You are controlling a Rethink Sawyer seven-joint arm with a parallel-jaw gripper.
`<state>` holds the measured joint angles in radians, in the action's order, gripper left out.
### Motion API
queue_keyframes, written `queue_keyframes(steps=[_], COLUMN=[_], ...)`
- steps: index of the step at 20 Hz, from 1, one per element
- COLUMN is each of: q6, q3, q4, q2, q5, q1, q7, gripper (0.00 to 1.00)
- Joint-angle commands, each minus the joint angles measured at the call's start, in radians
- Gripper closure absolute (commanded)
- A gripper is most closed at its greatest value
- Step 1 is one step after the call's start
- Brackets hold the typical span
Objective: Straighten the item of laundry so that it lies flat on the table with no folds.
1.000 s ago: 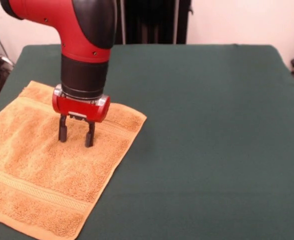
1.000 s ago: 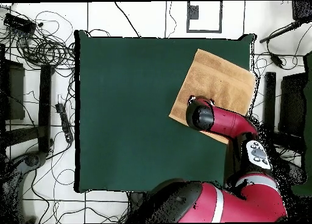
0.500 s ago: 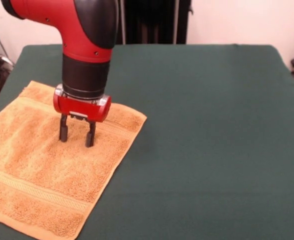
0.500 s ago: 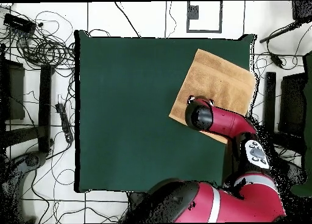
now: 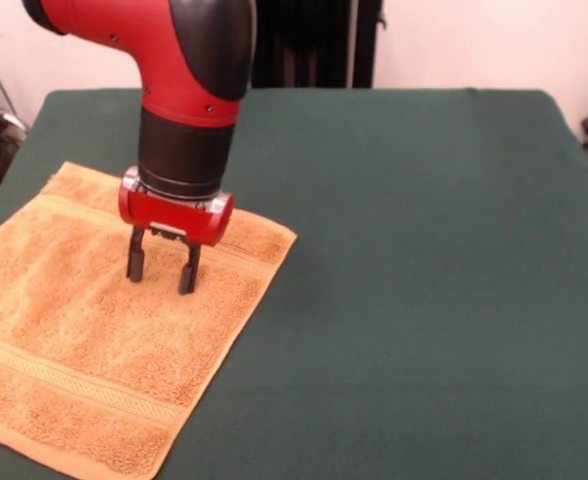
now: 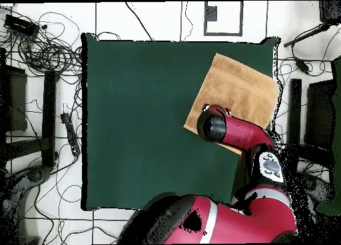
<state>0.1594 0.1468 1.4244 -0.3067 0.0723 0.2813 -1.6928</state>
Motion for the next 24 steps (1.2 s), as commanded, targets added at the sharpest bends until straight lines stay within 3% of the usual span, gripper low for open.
queue_keyframes(steps=[1,12,24], q6=[-0.021,-0.099,-0.211], q3=[-0.114,-0.074,-0.125], q4=[0.117,0.166,0.246], q2=[0.156,0.178,0.196], q5=[-0.112,-0.269,-0.325], q1=[-0.16,-0.255,-0.238], q7=[-0.315,-0.366,-0.38], gripper=[0.0,0.0,0.0])
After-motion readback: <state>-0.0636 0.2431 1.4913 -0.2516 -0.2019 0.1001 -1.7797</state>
